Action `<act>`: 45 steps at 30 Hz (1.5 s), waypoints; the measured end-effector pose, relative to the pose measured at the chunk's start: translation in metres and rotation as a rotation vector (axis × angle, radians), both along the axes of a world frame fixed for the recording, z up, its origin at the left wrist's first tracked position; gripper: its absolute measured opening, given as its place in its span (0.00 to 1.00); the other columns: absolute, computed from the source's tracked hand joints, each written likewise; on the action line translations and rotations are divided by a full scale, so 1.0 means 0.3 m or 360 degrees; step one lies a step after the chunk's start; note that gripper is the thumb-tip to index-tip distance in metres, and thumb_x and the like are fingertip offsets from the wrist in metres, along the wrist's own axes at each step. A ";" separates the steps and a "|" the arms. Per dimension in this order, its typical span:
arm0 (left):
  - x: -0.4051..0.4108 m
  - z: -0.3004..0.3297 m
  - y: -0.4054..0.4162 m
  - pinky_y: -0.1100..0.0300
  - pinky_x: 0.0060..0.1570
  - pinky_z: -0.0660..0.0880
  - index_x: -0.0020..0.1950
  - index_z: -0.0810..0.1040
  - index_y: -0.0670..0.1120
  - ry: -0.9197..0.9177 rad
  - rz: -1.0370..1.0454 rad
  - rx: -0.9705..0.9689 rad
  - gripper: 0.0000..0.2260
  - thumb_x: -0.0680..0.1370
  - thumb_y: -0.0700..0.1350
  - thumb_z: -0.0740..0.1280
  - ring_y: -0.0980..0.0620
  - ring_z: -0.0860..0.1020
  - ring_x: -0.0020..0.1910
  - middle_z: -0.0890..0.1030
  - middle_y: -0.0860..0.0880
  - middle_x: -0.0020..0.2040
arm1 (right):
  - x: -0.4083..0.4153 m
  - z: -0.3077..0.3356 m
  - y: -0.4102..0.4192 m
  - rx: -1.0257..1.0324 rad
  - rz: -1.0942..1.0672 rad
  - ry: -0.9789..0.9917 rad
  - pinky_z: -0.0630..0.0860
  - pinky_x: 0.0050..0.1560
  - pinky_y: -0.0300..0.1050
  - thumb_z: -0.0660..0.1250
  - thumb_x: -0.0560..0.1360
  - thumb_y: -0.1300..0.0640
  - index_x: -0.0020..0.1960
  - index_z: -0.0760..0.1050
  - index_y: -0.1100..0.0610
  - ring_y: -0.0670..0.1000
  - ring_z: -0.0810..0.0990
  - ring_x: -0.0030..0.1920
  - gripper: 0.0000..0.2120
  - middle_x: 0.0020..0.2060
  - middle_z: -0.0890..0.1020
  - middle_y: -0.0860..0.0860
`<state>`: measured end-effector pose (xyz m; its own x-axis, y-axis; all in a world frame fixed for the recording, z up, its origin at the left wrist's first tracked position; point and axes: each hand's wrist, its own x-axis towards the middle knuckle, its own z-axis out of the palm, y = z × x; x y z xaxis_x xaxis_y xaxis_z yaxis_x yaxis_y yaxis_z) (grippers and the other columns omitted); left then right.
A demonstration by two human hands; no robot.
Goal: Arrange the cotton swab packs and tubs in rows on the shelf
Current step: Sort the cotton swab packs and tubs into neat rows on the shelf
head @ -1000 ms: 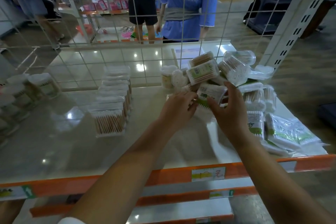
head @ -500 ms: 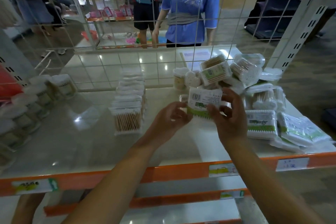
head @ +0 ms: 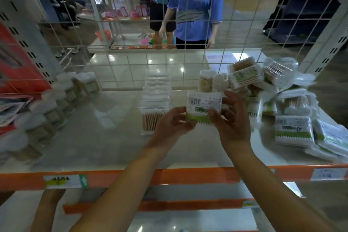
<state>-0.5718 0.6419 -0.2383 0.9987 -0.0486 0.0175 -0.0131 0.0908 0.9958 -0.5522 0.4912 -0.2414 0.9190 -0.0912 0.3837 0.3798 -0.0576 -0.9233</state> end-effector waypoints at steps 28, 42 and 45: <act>-0.011 0.098 0.160 0.67 0.33 0.75 0.55 0.77 0.45 -0.0213 0.0124 0.0062 0.15 0.70 0.33 0.69 0.56 0.82 0.38 0.83 0.49 0.39 | -0.056 0.025 0.091 -0.0490 0.0452 0.0306 0.79 0.44 0.41 0.70 0.72 0.58 0.51 0.74 0.47 0.47 0.82 0.45 0.11 0.46 0.82 0.46; -0.055 0.023 0.132 0.58 0.43 0.78 0.55 0.78 0.43 -0.0076 0.0099 -0.0302 0.16 0.67 0.39 0.70 0.46 0.82 0.48 0.84 0.44 0.49 | -0.094 0.034 0.140 0.0686 0.0612 0.0769 0.80 0.46 0.46 0.69 0.64 0.60 0.52 0.73 0.64 0.55 0.83 0.47 0.18 0.45 0.83 0.57; -0.063 0.015 0.133 0.58 0.45 0.79 0.52 0.79 0.44 -0.0094 0.0125 -0.0300 0.14 0.67 0.38 0.69 0.47 0.82 0.48 0.84 0.45 0.47 | -0.100 0.024 0.147 0.0701 0.0621 0.0777 0.80 0.44 0.45 0.69 0.64 0.60 0.52 0.73 0.63 0.54 0.83 0.46 0.18 0.45 0.83 0.57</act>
